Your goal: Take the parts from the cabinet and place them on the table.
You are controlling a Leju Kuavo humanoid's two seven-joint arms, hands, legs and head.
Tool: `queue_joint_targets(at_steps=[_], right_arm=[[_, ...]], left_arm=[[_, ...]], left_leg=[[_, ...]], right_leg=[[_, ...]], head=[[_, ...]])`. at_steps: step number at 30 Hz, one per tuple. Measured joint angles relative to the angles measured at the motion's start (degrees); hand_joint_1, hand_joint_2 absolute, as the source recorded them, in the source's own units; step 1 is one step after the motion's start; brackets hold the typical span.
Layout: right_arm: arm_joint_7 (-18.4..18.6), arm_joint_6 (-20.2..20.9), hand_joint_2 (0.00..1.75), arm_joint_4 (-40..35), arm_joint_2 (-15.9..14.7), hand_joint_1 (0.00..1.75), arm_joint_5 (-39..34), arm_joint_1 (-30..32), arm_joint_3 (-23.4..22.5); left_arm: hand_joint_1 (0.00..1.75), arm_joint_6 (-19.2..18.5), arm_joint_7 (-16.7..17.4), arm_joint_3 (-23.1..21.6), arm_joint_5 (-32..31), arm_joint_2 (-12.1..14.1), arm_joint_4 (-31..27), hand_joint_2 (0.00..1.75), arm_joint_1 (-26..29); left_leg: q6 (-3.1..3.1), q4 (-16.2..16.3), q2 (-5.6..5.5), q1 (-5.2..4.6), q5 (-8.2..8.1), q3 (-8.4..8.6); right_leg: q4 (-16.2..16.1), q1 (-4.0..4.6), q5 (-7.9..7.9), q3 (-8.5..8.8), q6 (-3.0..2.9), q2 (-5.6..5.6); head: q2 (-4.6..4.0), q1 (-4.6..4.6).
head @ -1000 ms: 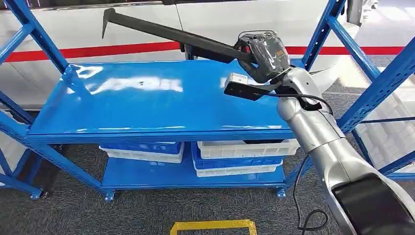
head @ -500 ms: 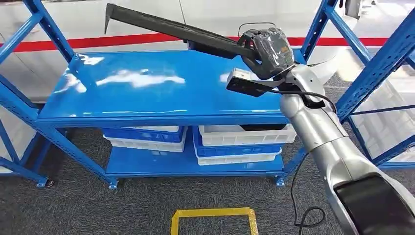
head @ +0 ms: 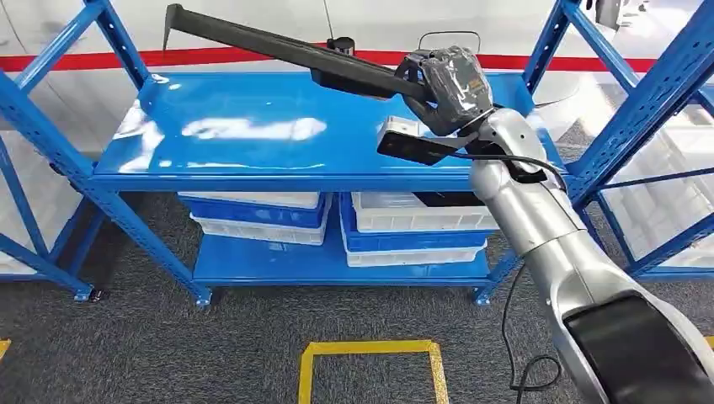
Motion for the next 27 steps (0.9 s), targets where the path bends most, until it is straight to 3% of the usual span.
queue_joint_targets(at_steps=[1, 2, 3, 5, 6, 7, 9, 10, 11, 12, 13, 15, 16, 17, 19, 20, 21, 22, 23, 24, 25, 26, 27], right_arm=[[0.0, -0.1, 1.75, 0.3, -0.3, 1.62, 0.0, -0.1, 0.0], [0.0, -0.3, 1.75, 0.4, -0.3, 1.62, -0.1, -0.1, 0.0], [-0.1, -0.3, 1.75, 0.5, -0.3, 1.62, -0.1, -0.1, 0.0], [-0.2, -0.6, 1.75, 0.7, -0.5, 1.62, -0.2, 0.0, 0.0], [-0.3, -0.6, 1.75, 0.9, -0.6, 1.62, -0.2, 0.1, 0.0], [-0.5, -0.6, 1.75, 1.1, -0.6, 1.62, -0.3, 0.2, 0.0], [-0.9, -0.6, 1.75, 1.2, -0.6, 1.62, -0.4, 0.2, 0.0], [-1.1, -0.6, 1.75, 1.3, -0.5, 1.62, -0.5, 0.0, 0.0], [-1.2, -0.6, 1.75, 1.3, -0.5, 1.62, -0.5, -0.2, -0.1], [-1.2, -0.6, 1.75, 1.3, -0.3, 1.62, -0.6, -0.5, -0.1], [-1.3, -0.7, 1.75, 1.4, -0.2, 1.62, -0.7, -0.7, -0.1], [-1.3, -0.8, 1.75, 1.8, -0.2, 1.62, -0.7, -0.7, 0.0], [-1.3, -0.9, 1.75, 2.2, -0.3, 1.62, -0.7, -0.7, 0.0], [-1.3, -1.0, 1.75, 2.4, -0.2, 1.62, -0.7, -0.7, 0.0], [-1.6, -1.2, 1.75, 2.6, -0.1, 1.62, -0.7, -0.8, 0.0], [-1.7, -1.4, 1.75, 2.8, 0.0, 1.62, -0.8, -0.7, 0.1], [-1.8, -1.5, 1.75, 2.9, 0.1, 1.62, -0.8, -0.5, 0.1], [-1.8, -1.5, 1.75, 3.1, 0.3, 1.62, -0.8, -0.3, 0.2], [-1.8, -1.5, 1.75, 3.2, 0.4, 1.62, -0.8, -0.1, 0.2], [-1.8, -1.5, 1.75, 3.3, 0.5, 1.62, -0.7, -0.1, 0.2], [-1.8, -1.5, 1.75, 3.3, 0.7, 1.62, -0.6, -0.1, 0.2], [-1.8, -1.5, 1.75, 3.3, 0.9, 1.62, -0.6, -0.3, 0.2], [-1.7, -1.5, 1.75, 3.3, 0.9, 1.62, -0.5, -0.5, 0.1]], left_arm=[[0.00, 0.0, 0.0, 0.0, 0.0, -0.1, 0.0, 1.75, 0.0], [0.00, 0.0, 0.0, 0.0, 0.0, -0.2, 0.0, 1.75, 0.0], [0.00, 0.0, 0.0, 0.0, 0.0, -0.1, 0.0, 1.75, 0.0], [0.00, 0.0, 0.1, 0.0, 0.0, -0.1, 0.0, 1.75, 0.0], [0.00, 0.0, 0.2, 0.0, 0.0, -0.1, 0.0, 1.75, 0.0], [0.00, 0.0, 0.2, 0.0, 0.0, -0.2, 0.0, 1.75, 0.0], [0.00, 0.0, 0.3, 0.1, 0.0, -0.3, 0.0, 1.75, 0.0], [0.00, 0.2, 0.2, 0.1, 0.0, -0.3, 0.0, 1.75, 0.0], [0.00, 0.3, 0.0, 0.2, 0.0, -0.5, 0.0, 1.75, 0.1], [0.00, 0.4, -0.1, 0.2, 0.1, -0.5, 0.0, 1.75, 0.1], [0.00, 0.4, -0.2, 0.2, 0.1, -0.5, 0.0, 1.75, 0.1], [0.00, 0.3, -0.3, 0.2, 0.0, -0.5, 0.0, 1.75, 0.2], [0.00, 0.3, -0.3, 0.2, -0.2, -0.3, 0.0, 1.75, 0.3], [0.00, 0.3, -0.2, 0.2, -0.2, -0.3, 0.0, 1.75, 0.4], [0.00, 0.3, 0.2, 0.2, -0.2, -0.3, 0.0, 1.75, 0.5], [0.00, 0.3, 0.2, 0.2, -0.1, -0.3, 0.0, 1.75, 0.5], [0.00, 0.3, 0.2, 0.2, 0.0, -0.2, 0.0, 1.75, 0.5], [0.00, 0.4, 0.2, 0.3, 0.0, -0.1, 0.0, 1.75, 0.6], [0.00, 0.4, 0.2, 0.3, 0.1, -0.1, 0.0, 1.75, 0.6], [0.00, 0.4, 0.1, 0.4, 0.1, -0.1, 0.0, 1.75, 0.6], [0.00, 0.4, 0.0, 0.5, 0.1, -0.1, 0.0, 1.75, 0.6], [0.00, 0.4, -0.1, 0.6, 0.1, -0.2, 0.0, 1.75, 0.6], [0.00, 0.5, -0.2, 0.6, 0.1, -0.2, 0.0, 1.75, 0.6]], left_leg=[[1.06, -0.3, 0.37, 0.29, 0.74, -0.35], [2.01, -0.3, 0.34, 0.06, 1.47, -1.28], [2.38, -0.3, 0.39, -0.03, 2.12, -2.09], [2.71, -0.3, 0.37, -0.45, 3.49, -3.93], [2.77, -0.2, 0.35, -0.69, 4.26, -4.84], [2.84, -0.2, 0.32, -0.91, 4.91, -5.67], [2.83, -0.2, 0.26, -1.36, 6.25, -7.28], [2.79, -0.2, 0.23, -1.45, 6.97, -7.89], [2.51, -0.1, 0.18, -1.66, 7.49, -8.37], [2.26, -0.1, 0.34, -1.72, 8.11, -8.64], [1.93, -0.7, 0.39, -1.62, 8.94, -8.64], [1.37, -1.0, 0.33, -1.58, 10.08, -8.79], [1.04, -0.6, 0.19, -1.25, 9.16, -9.27], [0.57, 0.9, 0.20, -1.16, 5.71, -10.21], [-0.49, 8.2, 0.23, -0.47, -1.84, -12.00], [-1.02, 12.7, 0.26, -0.08, -3.82, -12.86], [-1.42, 16.0, 0.27, 0.30, -3.86, -13.18], [-1.83, 17.6, 0.27, 0.70, -2.21, -12.68], [-2.20, 16.8, 0.28, 1.04, 0.20, -11.12], [-2.56, 14.1, 0.31, 1.38, 2.11, -8.61], [-2.95, 9.9, 0.31, 1.69, 2.70, -5.14], [-3.54, 4.3, 0.24, 1.89, 0.03, -1.27], [-2.86, 0.5, -0.27, 1.13, -1.47, 0.84]], right_leg=[[0.8, -0.33, -1.11, -0.60, -0.14, -0.04], [3.2, -0.15, -3.98, -2.28, -0.96, 0.06], [7.3, -0.15, -7.17, -3.59, -1.58, 0.08], [16.2, -0.11, -11.51, -5.80, -1.80, 0.10], [18.8, 0.03, -11.58, -5.80, -1.47, 0.12], [18.8, 0.23, -10.50, -4.73, -1.08, 0.12], [13.3, 0.63, -7.25, 0.00, -0.78, 0.12], [7.9, 1.08, -6.75, 3.95, -1.47, 0.15], [2.0, 1.65, -8.81, 8.39, -2.81, 0.11], [-1.5, 1.81, -9.61, 9.68, -3.02, 0.12], [-0.8, 2.03, -9.02, 8.97, -2.98, 0.20], [-1.3, 1.80, -8.06, 7.91, -3.60, 0.19], [-1.6, 0.50, -7.25, 7.71, -3.97, -0.13], [-1.5, 0.61, -6.51, 7.29, -4.64, -0.29], [-1.4, 0.58, -4.77, 5.60, -4.85, -0.32], [-1.4, 0.56, -3.99, 4.60, -4.76, -0.32], [-1.3, 0.49, -3.28, 3.68, -4.59, -0.33], [-1.2, 0.36, -2.59, 2.73, -4.31, -0.33], [-1.0, 0.13, -2.01, 1.76, -3.86, -0.33], [-0.7, -0.16, -1.54, 0.87, -3.50, -0.33], [-0.3, -0.47, -1.14, 0.09, -2.90, -0.31], [0.3, -0.35, -0.82, -0.68, -2.40, -0.34], [0.6, -0.37, -0.45, -1.14, -1.86, -0.42]], head=[[0.00, 0.00], [0.00, 0.11], [0.00, 0.20], [0.00, 0.26], [0.00, 0.24], [0.00, 0.28], [0.00, 0.22], [0.00, 0.22], [0.00, 0.20], [0.00, 0.14], [0.00, 0.02], [0.00, -0.13], [0.00, 0.31], [0.00, 0.24], [0.00, 0.07], [0.00, 0.00], [0.00, 0.02], [0.00, 0.00], [0.00, 0.00], [0.00, 0.02], [0.00, -0.02], [0.00, -0.04], [0.00, -0.04]])
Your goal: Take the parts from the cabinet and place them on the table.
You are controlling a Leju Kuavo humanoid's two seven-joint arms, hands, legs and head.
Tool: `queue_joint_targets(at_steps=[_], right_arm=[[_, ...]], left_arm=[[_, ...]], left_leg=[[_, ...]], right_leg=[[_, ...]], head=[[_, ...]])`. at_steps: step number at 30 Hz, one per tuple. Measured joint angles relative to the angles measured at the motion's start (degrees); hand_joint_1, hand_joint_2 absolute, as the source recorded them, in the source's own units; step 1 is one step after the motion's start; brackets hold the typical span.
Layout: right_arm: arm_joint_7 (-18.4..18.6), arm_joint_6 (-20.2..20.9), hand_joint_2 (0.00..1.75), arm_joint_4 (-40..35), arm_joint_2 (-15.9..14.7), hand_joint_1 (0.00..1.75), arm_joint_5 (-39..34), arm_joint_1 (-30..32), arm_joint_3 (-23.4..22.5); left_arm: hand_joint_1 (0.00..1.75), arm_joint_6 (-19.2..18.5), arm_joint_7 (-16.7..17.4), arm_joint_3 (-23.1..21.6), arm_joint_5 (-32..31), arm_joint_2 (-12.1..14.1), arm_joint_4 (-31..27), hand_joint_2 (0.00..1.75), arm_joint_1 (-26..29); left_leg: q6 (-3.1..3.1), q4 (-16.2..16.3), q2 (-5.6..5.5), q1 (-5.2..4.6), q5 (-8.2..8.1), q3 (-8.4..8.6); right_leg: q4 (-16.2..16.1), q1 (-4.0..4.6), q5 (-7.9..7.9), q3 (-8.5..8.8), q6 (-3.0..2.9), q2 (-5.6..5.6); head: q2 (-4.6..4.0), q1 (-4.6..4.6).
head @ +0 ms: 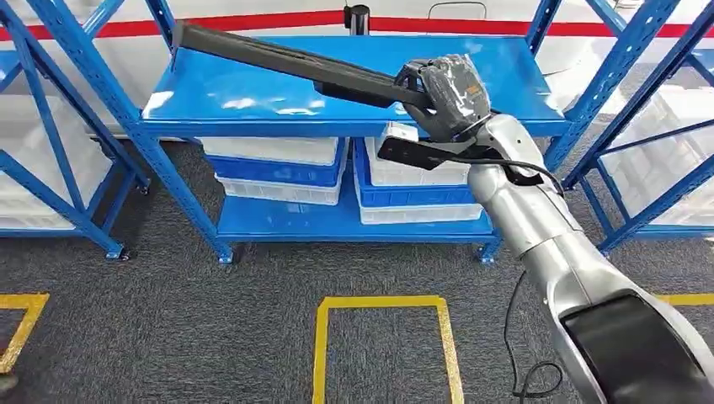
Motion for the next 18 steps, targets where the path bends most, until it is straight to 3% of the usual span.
queue_joint_targets(at_steps=[3, 4, 5, 6, 7, 8, 9, 10, 11, 12, 13, 14, 15, 16, 18], right_arm=[[0.0, 0.0, 1.75, 0.2, 0.4, 1.62, 0.0, 0.0, 0.1], [0.0, 0.0, 1.75, 0.3, 0.1, 1.62, 0.1, 0.1, 0.0], [0.0, 0.0, 1.75, 0.3, 0.1, 1.62, 0.1, 0.1, 0.0], [0.1, 0.0, 1.75, 0.3, -0.1, 1.62, 0.1, 0.0, 0.0], [0.2, 0.0, 1.75, 0.3, -0.3, 1.62, 0.1, 0.1, 0.0], [0.2, 0.0, 1.75, 0.3, -0.5, 1.62, 0.1, 0.1, 0.0], [0.2, 0.0, 1.75, 0.3, -0.5, 1.62, 0.1, 0.2, 0.0], [0.3, 0.1, 1.75, 0.3, -0.7, 1.62, 0.1, 0.4, 0.0], [0.4, 0.3, 1.75, 0.3, -0.7, 1.62, 0.1, 0.5, 0.0], [0.5, 0.5, 1.75, 0.3, -0.7, 1.62, 0.1, 0.5, 0.0], [0.6, 0.6, 1.75, 0.3, -0.7, 1.62, 0.2, 0.5, 0.0], [0.6, 0.7, 1.75, 0.2, -0.7, 1.62, 0.3, 0.5, 0.0], [0.8, 0.7, 1.75, 0.1, -0.5, 1.62, 0.4, 0.4, 0.0], [0.9, 0.7, 1.75, 0.0, -0.5, 1.62, 0.5, 0.4, 0.0], [1.0, 0.7, 1.75, 0.0, -0.7, 1.62, 0.7, 0.5, 0.0]], left_arm=[[0.00, 0.0, -0.2, 0.2, 0.0, 0.0, 0.0, 1.75, 0.2], [0.00, 0.0, -0.1, 0.2, 0.0, 0.0, 0.0, 1.75, 0.3], [0.00, 0.0, -0.2, 0.2, -0.1, -0.1, 0.0, 1.75, 0.2], [0.00, 0.0, -0.2, 0.2, -0.1, 0.0, 0.0, 1.75, 0.2], [0.00, 0.0, -0.2, 0.2, -0.1, 0.0, 0.0, 1.75, 0.2], [0.00, 0.0, -0.2, 0.2, -0.1, 0.0, 0.0, 1.75, 0.2], [0.00, 0.0, -0.2, 0.2, -0.1, 0.0, 0.0, 1.75, 0.2], [0.00, 0.0, -0.2, 0.2, -0.1, 0.0, 0.0, 1.75, 0.2], [0.00, 0.0, -0.2, 0.2, -0.1, 0.0, 0.0, 1.75, 0.2], [0.00, 0.0, -0.2, 0.3, -0.1, 0.0, 0.0, 1.75, 0.2], [0.00, 0.0, -0.2, 0.4, -0.1, 0.0, 0.0, 1.75, 0.2], [0.00, 0.0, -0.2, 0.4, -0.1, 0.0, 0.0, 1.75, 0.2], [0.00, 0.0, -0.2, 0.5, -0.1, 0.0, 0.0, 1.75, 0.2], [0.00, -0.1, -0.2, 0.5, -0.1, 0.0, 0.0, 1.75, 0.2], [0.00, -0.1, -0.2, 0.5, -0.3, 0.0, 0.0, 1.75, 0.3]], left_leg=[[1.85, 0.2, 0.16, -0.65, 0.79, -1.08], [3.14, -0.5, 0.45, -0.58, 1.75, -1.47], [4.03, -0.6, 0.58, -0.65, 2.69, -2.10], [4.71, -0.6, 0.67, -0.70, 3.31, -3.00], [4.94, -0.6, 0.63, -0.78, 3.97, -3.86], [5.09, -0.6, 0.66, -0.89, 4.71, -4.78], [5.11, -0.5, 0.68, -0.97, 5.39, -5.58], [5.10, -0.5, 0.67, -1.07, 6.10, -6.47], [5.00, -0.5, 0.69, -1.15, 6.82, -7.39], [4.85, -0.5, 0.70, -1.15, 7.45, -8.18], [4.66, -0.4, 0.70, -1.14, 8.08, -8.95], [4.37, -0.4, 0.66, -1.14, 8.53, -9.35], [3.95, -0.4, 0.74, -1.48, 9.04, -10.02], [3.70, -0.5, 0.85, -1.39, 9.91, -10.15], [3.18, -1.6, 0.72, -1.26, 11.17, -10.16]], right_leg=[[-0.7, 0.21, 1.71, -0.17, 1.45, -0.13], [-1.0, 0.59, 1.95, -0.68, 2.05, -0.08], [0.6, 0.00, -0.34, -1.66, 1.53, 0.08], [3.7, 0.07, -3.67, -3.09, 0.90, 0.16], [8.3, 0.05, -6.92, -4.28, 0.58, 0.23], [13.0, 0.06, -9.39, -5.42, 0.55, 0.31], [16.4, 0.19, -10.33, -5.86, 0.91, 0.43], [18.4, 0.27, -9.80, -5.45, 1.49, 0.51], [17.8, 0.30, -8.18, -3.94, 2.13, 0.53], [15.2, 0.33, -6.42, -1.61, 2.56, 0.53], [10.4, 0.36, -5.22, 2.08, 2.61, 0.53], [5.2, 0.35, -5.62, 5.79, 2.27, 0.53], [-0.2, 0.96, -7.70, 9.34, 1.47, 0.61], [-1.7, 1.33, -8.29, 9.35, 0.95, 0.78], [-1.4, 1.59, -7.48, 8.58, 0.53, 0.79]], head=[[0.00, 0.11], [0.00, 0.11], [0.00, 0.02], [0.00, 0.45], [0.00, 0.55], [0.00, 0.57], [0.00, 0.57], [0.00, 0.59], [0.00, 0.52], [0.00, 0.55], [0.00, 0.55], [0.00, 0.59], [0.00, 0.50], [0.00, 0.37], [0.00, 0.44]])
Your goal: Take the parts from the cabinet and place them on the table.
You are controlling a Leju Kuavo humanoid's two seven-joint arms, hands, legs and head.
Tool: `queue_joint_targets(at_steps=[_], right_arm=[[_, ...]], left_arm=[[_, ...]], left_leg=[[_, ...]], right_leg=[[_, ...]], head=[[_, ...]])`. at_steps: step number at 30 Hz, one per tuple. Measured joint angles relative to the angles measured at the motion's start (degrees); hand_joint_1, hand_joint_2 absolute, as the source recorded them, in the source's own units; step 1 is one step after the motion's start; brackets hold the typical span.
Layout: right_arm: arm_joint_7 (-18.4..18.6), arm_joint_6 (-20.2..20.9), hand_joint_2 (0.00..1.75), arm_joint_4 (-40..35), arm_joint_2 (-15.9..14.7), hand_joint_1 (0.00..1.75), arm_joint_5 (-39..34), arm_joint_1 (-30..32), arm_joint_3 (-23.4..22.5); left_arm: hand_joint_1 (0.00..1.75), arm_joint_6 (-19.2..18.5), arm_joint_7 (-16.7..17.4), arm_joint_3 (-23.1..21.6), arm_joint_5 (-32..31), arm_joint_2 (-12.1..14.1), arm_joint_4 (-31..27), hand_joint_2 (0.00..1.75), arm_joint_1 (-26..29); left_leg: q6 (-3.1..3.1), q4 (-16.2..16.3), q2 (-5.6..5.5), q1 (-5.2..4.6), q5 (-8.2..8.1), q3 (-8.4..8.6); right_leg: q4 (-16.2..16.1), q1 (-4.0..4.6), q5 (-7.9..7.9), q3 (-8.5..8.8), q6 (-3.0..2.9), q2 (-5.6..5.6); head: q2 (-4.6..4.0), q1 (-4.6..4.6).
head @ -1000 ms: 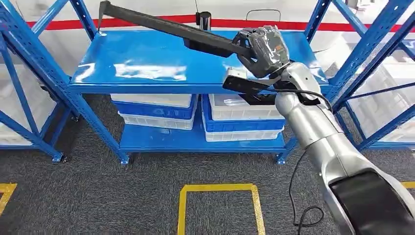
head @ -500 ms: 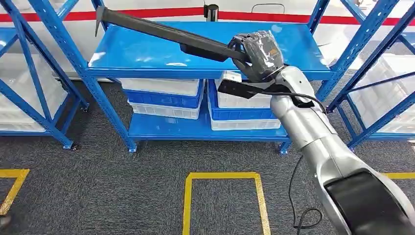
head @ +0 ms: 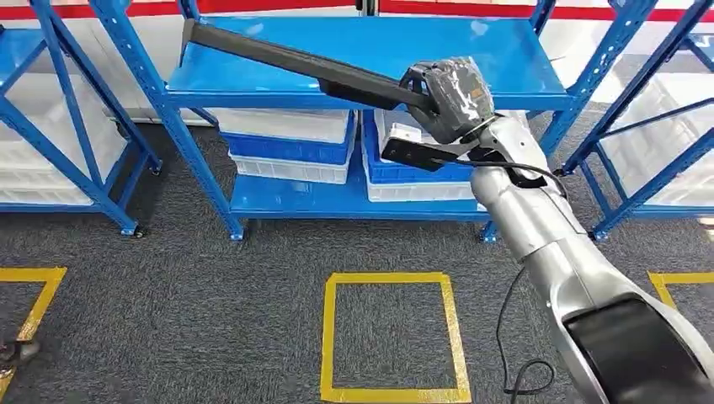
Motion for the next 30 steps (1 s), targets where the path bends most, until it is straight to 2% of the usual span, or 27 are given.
queue_joint_targets(at_steps=[1, 2, 3, 4, 5, 6, 7, 8, 9, 10, 12, 13, 16, 17, 18, 19, 20, 21, 22, 23, 24, 25, 26, 27, 28, 29, 30], right_arm=[[0.1, 0.0, 1.75, 0.0, 0.0, 1.62, 0.0, 0.3, 0.0], [0.1, 0.0, 1.75, 0.1, -0.1, 1.62, 0.1, 0.3, 0.0], [0.1, 0.0, 1.75, 0.1, -0.1, 1.62, 0.2, 0.5, 0.0], [0.1, 0.0, 1.75, 0.1, -0.1, 1.62, 0.3, 0.6, 0.0], [0.1, 0.0, 1.75, 0.1, -0.2, 1.62, 0.3, 0.6, 0.0], [0.1, 0.0, 1.75, 0.1, -0.2, 1.62, 0.3, 0.6, 0.0], [0.1, 0.0, 1.75, 0.1, -0.2, 1.62, 0.3, 0.7, 0.0], [0.1, 0.0, 1.75, 0.1, -0.3, 1.62, 0.3, 0.9, 0.0], [0.1, 0.0, 1.75, 0.1, -0.3, 1.62, 0.3, 1.0, 0.0], [0.1, 0.0, 1.75, 0.1, -0.4, 1.62, 0.3, 1.0, 0.0], [0.1, 0.0, 1.75, 0.0, -0.5, 1.62, 0.3, 0.9, 0.0], [0.1, 0.0, 1.75, 0.0, -0.5, 1.62, 0.3, 1.0, -0.1], [0.1, 0.0, 1.75, 0.0, -0.6, 1.62, 0.3, 1.0, -0.1], [0.1, 0.0, 1.75, 0.0, -0.9, 1.62, 0.3, 1.0, -0.1], [0.1, -0.1, 1.75, 0.0, -0.9, 1.62, 0.3, 0.9, -0.1], [0.1, -0.1, 1.75, 0.0, -1.0, 1.62, 0.3, 0.9, -0.1], [0.1, -0.1, 1.75, 0.1, -1.0, 1.62, 0.3, 1.0, -0.1], [0.1, -0.1, 1.75, 0.1, -1.0, 1.62, 0.3, 1.1, -0.1], [0.1, -0.1, 1.75, 0.1, -1.0, 1.62, 0.4, 1.3, -0.1], [0.1, -0.2, 1.75, 0.2, -1.0, 1.62, 0.5, 1.4, -0.1], [0.1, -0.2, 1.75, 0.3, -1.0, 1.62, 0.5, 1.5, -0.1], [0.1, -0.2, 1.75, 0.3, -1.0, 1.62, 0.5, 1.5, -0.1], [0.1, -0.2, 1.75, 0.3, -1.0, 1.62, 0.6, 1.5, -0.2], [0.1, -0.2, 1.75, 0.3, -1.0, 1.62, 0.6, 1.4, -0.2], [0.1, -0.2, 1.75, 0.3, -0.8, 1.62, 0.6, 1.4, -0.2], [0.0, -0.2, 1.75, 0.3, -0.8, 1.62, 0.6, 1.4, -0.3], [0.0, -0.2, 1.75, 0.4, -0.9, 1.62, 0.6, 1.4, -0.3]], left_arm=[[0.00, 0.0, 0.1, 0.0, -0.1, 0.0, 0.0, 1.75, 0.1], [0.00, 0.0, 0.1, 0.0, -0.2, 0.2, 0.0, 1.75, 0.1], [0.00, 0.0, 0.2, 0.0, -0.2, 0.2, 0.0, 1.75, 0.2], [0.00, -0.1, 0.4, 0.0, -0.3, 0.2, 0.0, 1.75, 0.2], [0.00, -0.2, 0.4, 0.0, -0.3, 0.2, 0.0, 1.75, 0.1], [0.00, -0.2, 0.4, 0.0, -0.3, 0.2, 0.0, 1.75, 0.1], [0.00, -0.2, 0.4, 0.0, -0.3, 0.2, 0.0, 1.75, 0.0], [0.00, -0.2, 0.4, 0.0, -0.3, 0.3, 0.0, 1.75, 0.0], [0.00, -0.2, 0.4, 0.0, -0.3, 0.3, 0.0, 1.75, 0.0], [0.00, -0.2, 0.5, 0.0, -0.3, 0.3, 0.0, 1.75, 0.0], [0.00, -0.2, 0.5, 0.0, -0.4, 0.6, 0.0, 1.75, -0.1], [0.00, -0.2, 0.5, 0.0, -0.4, 0.6, 0.0, 1.75, -0.2], [0.00, -0.2, 0.5, 0.0, -0.5, 0.6, 0.0, 1.75, -0.2], [0.00, -0.2, 0.5, 0.0, -0.4, 0.3, 0.0, 1.75, -0.3], [0.00, -0.3, 0.6, 0.0, -0.4, 0.5, 0.0, 1.75, -0.4], [0.00, -0.2, 0.6, 0.0, -0.3, 0.5, 0.0, 1.75, -0.5], [0.00, -0.3, 0.6, 0.0, -0.3, 0.5, 0.0, 1.75, -0.4], [0.00, -0.3, 0.6, 0.0, -0.3, 0.4, 0.0, 1.75, -0.4], [0.00, -0.3, 0.6, 0.0, -0.3, 0.4, 0.0, 1.75, -0.4], [0.00, -0.3, 0.6, 0.0, -0.3, 0.4, 0.0, 1.75, -0.4], [0.00, -0.3, 0.8, 0.0, -0.3, 0.4, 0.0, 1.75, -0.4], [0.00, -0.3, 0.9, 0.0, -0.3, 0.3, 0.0, 1.75, -0.4], [0.00, -0.3, 1.0, 0.0, -0.3, 0.3, 0.0, 1.75, -0.4], [0.00, -0.2, 1.0, 0.0, -0.3, 0.4, 0.0, 1.75, -0.4], [0.00, -0.2, 1.0, 0.1, -0.3, 0.3, 0.0, 1.75, -0.4], [0.00, 0.0, 1.0, 0.1, -0.3, 0.4, 0.0, 1.75, -0.4], [0.00, 0.0, 1.0, 0.2, -0.3, 0.4, 0.0, 1.75, -0.4]], left_leg=[[-0.50, -0.5, -0.15, -0.25, 0.58, -0.07], [-0.76, 0.0, -0.46, 0.11, -0.88, -0.72], [-1.11, 2.6, -0.25, 0.05, -4.82, -1.34], [-1.39, 7.1, -0.21, 0.21, -8.83, -2.32], [-1.55, 12.0, -0.19, 0.25, -11.78, -3.52], [-1.70, 16.8, -0.19, 0.25, -13.45, -4.53], [-1.73, 19.5, -0.17, 0.26, -13.38, -4.67], [-1.60, 19.6, -0.17, 0.25, -12.11, -3.59], [-1.33, 17.5, -0.18, 0.24, -10.42, -1.46], [-0.82, 13.1, -0.23, 0.14, -8.87, 1.80], [0.66, 3.7, -0.59, -0.50, -8.48, 8.95], [0.72, 1.7, -0.22, -0.38, -8.87, 9.59], [1.43, 1.0, -0.22, -0.82, -7.81, 9.05], [1.70, -1.4, 0.02, 0.10, -7.63, 9.48], [2.05, -1.4, 0.06, -0.13, -6.82, 8.63], [2.26, -1.3, 0.19, -0.01, -6.25, 7.85], [2.09, -1.3, 0.15, -0.06, -5.68, 7.00], [2.07, -1.2, 0.22, -0.07, -5.10, 6.30], [2.02, -1.2, 0.30, -0.05, -4.51, 5.50], [1.88, -1.0, 0.39, 0.04, -3.88, 4.67], [1.65, -0.8, 0.40, 0.16, -3.29, 3.82], [1.33, -0.5, 0.39, 0.29, -2.74, 2.87], [1.01, -0.2, 0.37, 0.39, -2.25, 2.17], [0.50, 0.2, 0.31, 0.12, -1.84, 1.48], [0.17, 0.4, 0.25, 0.08, -1.24, 0.96], [-0.21, 0.1, 0.21, 0.04, -0.49, 0.77], [-0.32, 0.0, 0.19, 0.01, 0.25, 0.52]], right_leg=[[-0.6, -0.57, 0.67, -0.77, -0.92, -0.05], [-0.8, -1.42, 1.31, -0.37, -1.52, -0.33], [-0.8, -1.31, 2.01, -0.77, -2.07, -0.23], [-0.8, -1.28, 2.52, -1.21, -2.68, -0.29], [-0.7, -1.20, 3.00, -1.69, -2.68, -0.33], [-0.6, -1.11, 3.36, -2.25, -2.77, -0.35], [-0.4, -1.06, 3.62, -2.69, -2.73, -0.36], [-0.2, -1.00, 3.92, -3.13, -2.69, -0.37], [-0.1, -0.95, 4.16, -3.47, -2.63, -0.36], [0.0, -0.75, 4.33, -3.74, -2.48, -0.31], [0.2, -0.14, 4.81, -4.14, -2.10, -0.20], [0.3, -0.16, 5.09, -4.26, -1.71, -0.28], [0.1, -0.34, 6.39, -5.04, -0.30, -0.28], [0.9, 0.07, 5.42, -6.16, -0.44, -0.05], [2.9, 0.00, 2.88, -7.68, -0.68, -0.03], [6.4, -0.03, 0.09, -8.85, -1.07, -0.03], [11.0, -0.20, -2.62, -10.00, -1.18, -0.02], [15.1, -0.39, -4.35, -10.94, -1.04, -0.05], [18.1, -0.53, -4.61, -11.31, -0.51, -0.04], [18.8, -0.74, -3.35, -10.64, 0.28, -0.04], [17.1, -0.89, -1.26, -8.85, 1.22, -0.04], [13.1, -1.19, 0.90, -5.95, 2.01, -0.06], [8.7, -1.42, 1.66, -2.92, 2.26, -0.07], [3.3, -1.74, -0.09, 0.33, 1.98, -0.04], [-0.3, -0.77, -1.51, 2.50, 1.10, 0.23], [0.2, -0.80, -1.28, 1.08, 0.59, 0.17], [0.4, -0.74, -0.76, 0.68, 0.06, 0.17]], head=[[0.00, -0.20], [0.00, 0.06], [0.00, -0.22], [0.00, -0.42], [0.00, -0.35], [0.00, -0.46], [0.00, -0.39], [0.00, -0.46], [0.00, -0.42], [0.00, -0.46], [0.00, -0.35], [0.00, -0.33], [0.00, -0.42], [0.00, -0.33], [0.00, -0.24], [0.00, 0.20], [0.00, 0.26], [0.00, 0.15], [0.00, 0.20], [0.00, 0.22], [0.00, 0.20], [0.00, 0.22], [0.00, 0.22], [0.00, 0.28], [0.00, 0.20], [0.00, 0.07], [0.00, 0.07]])
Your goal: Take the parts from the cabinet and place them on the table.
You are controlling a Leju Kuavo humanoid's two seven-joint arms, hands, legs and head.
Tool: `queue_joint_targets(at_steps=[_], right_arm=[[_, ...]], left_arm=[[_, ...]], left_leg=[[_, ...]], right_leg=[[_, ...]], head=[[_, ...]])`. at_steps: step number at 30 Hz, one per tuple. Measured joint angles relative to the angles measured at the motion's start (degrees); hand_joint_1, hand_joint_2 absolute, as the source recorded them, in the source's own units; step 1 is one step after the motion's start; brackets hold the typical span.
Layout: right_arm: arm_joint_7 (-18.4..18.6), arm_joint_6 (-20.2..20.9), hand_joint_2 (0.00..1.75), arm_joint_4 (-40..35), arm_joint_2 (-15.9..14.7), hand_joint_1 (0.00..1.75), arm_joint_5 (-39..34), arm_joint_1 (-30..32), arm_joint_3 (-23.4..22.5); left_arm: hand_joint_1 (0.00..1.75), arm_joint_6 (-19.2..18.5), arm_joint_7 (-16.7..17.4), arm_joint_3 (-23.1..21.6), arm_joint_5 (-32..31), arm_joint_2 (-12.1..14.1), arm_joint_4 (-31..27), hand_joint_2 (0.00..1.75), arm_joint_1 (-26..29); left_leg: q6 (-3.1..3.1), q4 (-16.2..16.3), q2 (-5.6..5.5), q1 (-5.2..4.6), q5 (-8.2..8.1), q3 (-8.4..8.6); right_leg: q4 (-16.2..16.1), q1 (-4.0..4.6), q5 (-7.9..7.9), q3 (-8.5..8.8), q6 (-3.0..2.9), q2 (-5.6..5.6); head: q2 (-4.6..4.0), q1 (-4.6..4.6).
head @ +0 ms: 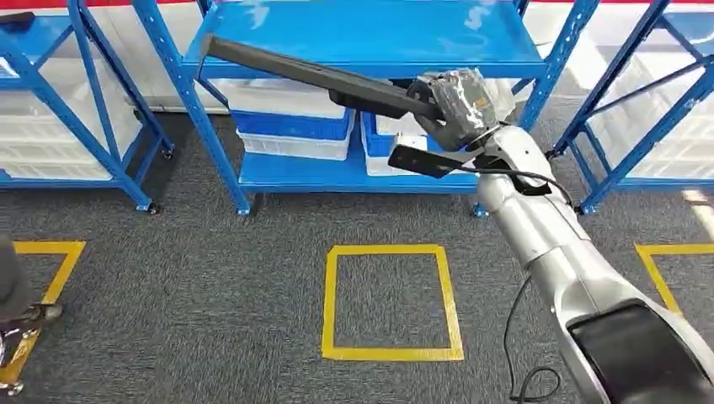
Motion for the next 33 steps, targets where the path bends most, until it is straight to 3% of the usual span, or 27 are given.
queue_joint_targets(at_steps=[2, 3, 5, 7, 8, 10, 11, 12, 13, 14, 15, 17, 18, 19, 20, 21, 22, 23, 24, 25, 26, 27, 28, 29, 30, 32, 33], right_arm=[[0.0, 0.0, 1.75, 0.3, 0.1, 1.62, 0.0, 0.1, 0.0], [-0.1, 0.0, 1.75, 0.4, 0.2, 1.62, 0.0, 0.2, 0.1], [-0.1, 0.0, 1.75, 0.4, 0.3, 1.62, 0.1, 0.2, 0.1], [-0.1, 0.0, 1.75, 0.4, 0.4, 1.62, 0.2, 0.2, 0.1], [-0.1, 0.0, 1.75, 0.5, 0.4, 1.62, 0.4, 0.2, 0.1], [0.0, -0.1, 1.75, 0.6, 0.5, 1.62, 0.6, 0.3, 0.1], [0.1, -0.1, 1.75, 0.6, 0.5, 1.62, 0.8, 0.3, 0.1], [0.1, -0.1, 1.75, 0.6, 0.5, 1.62, 0.9, 0.2, 0.0], [0.2, -0.1, 1.75, 0.5, 0.5, 1.62, 1.0, 0.2, -0.1], [0.5, -0.2, 1.75, 0.4, 0.4, 1.62, 1.2, 0.1, -0.3], [0.5, -0.4, 1.75, 0.4, 0.5, 1.62, 1.3, 0.1, -0.3], [0.7, -0.7, 1.75, 0.4, 0.7, 1.62, 1.5, 0.1, -0.4], [0.8, -0.7, 1.75, 0.4, 0.6, 1.62, 1.9, 0.3, -0.4], [0.9, -0.7, 1.75, 0.5, 0.5, 1.62, 2.0, 0.4, -0.5], [0.9, -0.8, 1.75, 0.5, 0.5, 1.62, 2.2, 0.3, -0.6], [1.0, -1.0, 1.75, 0.5, 0.5, 1.62, 2.3, 0.4, -0.6], [1.0, -1.1, 1.75, 0.6, 0.5, 1.62, 2.3, 0.5, -0.6], [1.0, -1.1, 1.75, 0.7, 0.5, 1.62, 2.3, 0.7, -0.6], [1.1, -1.1, 1.75, 0.7, 0.5, 1.62, 2.3, 0.9, -0.6], [1.1, -1.2, 1.75, 0.7, 0.5, 1.62, 2.3, 1.0, -0.6], [1.1, -1.2, 1.75, 0.7, 0.6, 1.62, 2.4, 1.1, -0.7], [1.1, -1.2, 1.75, 0.7, 0.7, 1.62, 2.5, 1.1, -0.7], [1.1, -1.3, 1.75, 0.7, 0.9, 1.62, 2.7, 1.0, -0.7], [1.1, -1.3, 1.75, 0.7, 1.4, 1.62, 2.9, 0.8, -0.8], [1.0, -1.6, 1.75, 0.8, 1.9, 1.62, 3.0, 0.8, -0.8], [0.9, -2.2, 1.75, 1.2, 3.2, 1.62, 3.5, 0.8, -0.7], [0.9, -2.4, 1.75, 1.7, 3.9, 1.62, 3.9, 1.0, -0.7]], left_arm=[[0.00, 0.0, 0.0, 0.4, 0.0, 0.0, 0.0, 1.75, 0.4], [0.00, 0.0, 0.0, 0.4, 0.0, 0.1, 0.0, 1.75, 0.5], [0.00, 0.0, 0.0, 0.4, 0.0, 0.0, 0.0, 1.75, 0.5], [0.00, 0.0, 0.1, 0.4, 0.0, 0.0, 0.1, 1.75, 0.4], [0.00, 0.0, 0.1, 0.4, 0.0, 0.0, 0.0, 1.75, 0.4], [0.00, 0.0, 0.1, 0.4, 0.0, 0.0, 0.0, 1.75, 0.4], [0.00, 0.0, 0.1, 0.4, 0.0, 0.0, 0.0, 1.75, 0.4], [0.00, 0.0, 0.1, 0.4, 0.0, 0.0, 0.0, 1.75, 0.3], [0.00, 0.0, 0.1, 0.4, -0.1, 0.1, 0.0, 1.75, 0.2], [0.00, 0.0, 0.1, 0.4, -0.2, 0.1, 0.0, 1.75, 0.1], [0.00, 0.0, 0.1, 0.4, -0.2, 0.1, 0.0, 1.75, 0.0], [0.00, 0.0, 0.0, 0.5, -0.3, 0.1, 0.0, 1.75, 0.0], [0.00, 0.0, 0.0, 0.5, -0.2, 0.0, 0.0, 1.75, 0.1], [0.00, 0.1, 0.0, 0.6, -0.3, 0.0, 0.0, 1.75, 0.0], [0.00, 0.1, 0.0, 0.7, -0.2, 0.0, 0.0, 1.75, 0.0], [0.00, 0.1, 0.0, 0.8, -0.2, 0.1, 0.0, 1.75, 0.1], [0.00, 0.1, 0.0, 0.9, -0.2, 0.0, 0.0, 1.75, 0.1], [0.00, 0.1, 0.0, 0.9, -0.2, 0.1, 0.0, 1.75, 0.1], [0.00, 0.0, 0.0, 0.9, -0.2, 0.1, 0.0, 1.75, 0.1], [0.00, 0.0, 0.0, 0.9, -0.2, 0.0, 0.0, 1.75, 0.1], [0.00, 0.0, 0.0, 0.9, -0.2, 0.0, 0.0, 1.75, 0.1], [0.00, 0.1, 0.0, 1.0, -0.2, -0.1, 0.0, 1.75, 0.1], [0.00, 0.1, 0.1, 1.0, -0.2, -0.1, 0.0, 1.75, 0.1], [0.00, 0.2, 0.2, 1.1, 0.0, 0.0, 0.0, 1.75, 0.1], [0.00, 0.3, 0.3, 1.3, 0.1, 0.0, 0.0, 1.75, 0.1], [0.00, 0.7, 0.5, 1.6, 0.5, 0.1, 0.0, 1.75, 0.1], [0.00, 0.9, 0.6, 1.9, 0.6, 0.1, 0.0, 1.75, 0.3]], left_leg=[[-0.43, 0.1, -0.05, 0.54, 0.47, -1.02], [-0.76, 1.6, -0.05, 0.60, -3.12, -1.60], [-0.96, 4.6, -0.12, 0.64, -7.13, -2.33], [-1.36, 14.3, -0.09, 0.69, -13.67, -4.04], [-1.38, 17.9, -0.09, 0.68, -14.36, -4.23], [-0.98, 18.7, -0.10, 0.68, -11.17, -2.05], [-0.64, 16.4, -0.11, 0.67, -9.37, 0.27], [-0.10, 11.5, -0.16, 0.60, -8.42, 4.37], [0.39, 6.4, -0.41, 0.46, -10.38, 8.13], [0.55, 1.4, -0.46, 0.07, -12.37, 11.16], [0.40, 1.3, -0.35, -0.11, -12.33, 11.15], [1.07, 1.0, -0.43, -0.64, -11.34, 10.50], [1.64, -0.1, -0.16, -0.19, -9.99, 9.61], [1.92, -0.2, 0.24, -0.10, -9.01, 9.71], [2.32, -0.3, 0.22, -0.11, -8.25, 8.60], [2.45, -0.3, 0.27, -0.15, -7.42, 7.53], [2.54, -0.2, 0.33, -0.20, -6.55, 6.52], [2.50, -0.2, 0.35, -0.24, -5.64, 5.31], [2.40, -0.2, 0.37, -0.23, -4.83, 4.22], [2.29, -0.1, 0.39, -0.22, -4.00, 3.15], [2.10, -0.1, 0.39, -0.19, -3.07, 1.96], [1.88, 0.0, 0.38, -0.17, -2.22, 0.91], [1.51, 0.3, 0.34, -0.20, -1.57, 0.25], [1.10, 0.5, 0.27, -0.51, -1.15, -0.45], [0.72, 0.5, 0.47, -0.54, -0.40, -0.64], [0.22, -0.4, 0.58, -0.39, 1.16, -0.82], [-0.18, -0.6, 0.62, -0.21, 1.88, -0.94]], right_leg=[[0.2, -0.90, 1.25, -1.20, -1.43, -0.31], [0.3, -0.63, 2.01, -1.71, -2.05, -0.34], [0.5, -0.60, 2.81, -2.48, -2.57, -0.40], [0.6, -0.22, 4.25, -4.34, -2.78, -0.39], [0.7, -0.07, 4.92, -5.22, -2.78, -0.40], [1.0, 0.12, 6.12, -7.06, -2.69, -0.41], [1.0, 0.22, 6.68, -7.81, -2.61, -0.39], [1.1, 0.34, 7.39, -8.58, -2.46, -0.32], [1.1, 0.31, 7.88, -8.80, -2.32, -0.35], [1.2, 0.58, 8.32, -9.05, -1.73, -0.32], [0.8, 0.43, 8.89, -9.05, -1.39, -0.46], [0.4, 0.05, 10.13, -9.13, -0.57, -0.56], [0.2, 0.73, 10.56, -9.42, 0.01, -0.21], [1.3, 0.37, 8.52, -10.39, -0.33, -0.22], [4.0, 0.49, 5.16, -11.66, -0.93, -0.23], [8.3, 0.37, 1.58, -12.81, -1.40, -0.25], [12.6, 0.23, -0.90, -13.69, -1.47, -0.24], [16.8, 0.11, -2.08, -14.27, -1.10, -0.24], [19.2, 0.05, -1.47, -14.07, -0.44, -0.24], [19.6, -0.08, 0.38, -13.07, 0.42, -0.24], [17.7, -0.10, 2.78, -10.78, 1.23, -0.24], [13.9, -0.24, 3.97, -7.64, 1.51, -0.26], [8.9, -0.30, 3.16, -3.62, 1.14, -0.26], [2.0, 0.01, 0.08, 1.39, 0.29, -0.26], [-1.0, 0.48, -1.43, 1.90, -0.41, 0.07], [-0.4, 0.67, -0.49, 0.65, -1.09, 0.15], [-0.6, 0.05, 0.26, 0.18, -1.85, 0.10]], head=[[0.00, -0.04], [0.00, -0.17], [0.00, -0.22], [0.00, -0.26], [0.00, -0.24], [0.00, -0.26], [0.00, -0.31], [0.00, -0.28], [0.00, -0.24], [0.00, -0.16], [0.00, -0.20], [0.00, -0.41], [0.00, -0.26], [0.00, -0.37], [0.00, -0.02], [0.00, 0.22], [0.00, 0.15], [0.00, 0.20], [0.00, 0.26], [0.00, 0.20], [0.00, 0.26], [0.00, 0.17], [0.00, 0.24], [0.00, 0.33], [0.00, 0.11], [0.00, -0.20], [0.00, -0.15]])
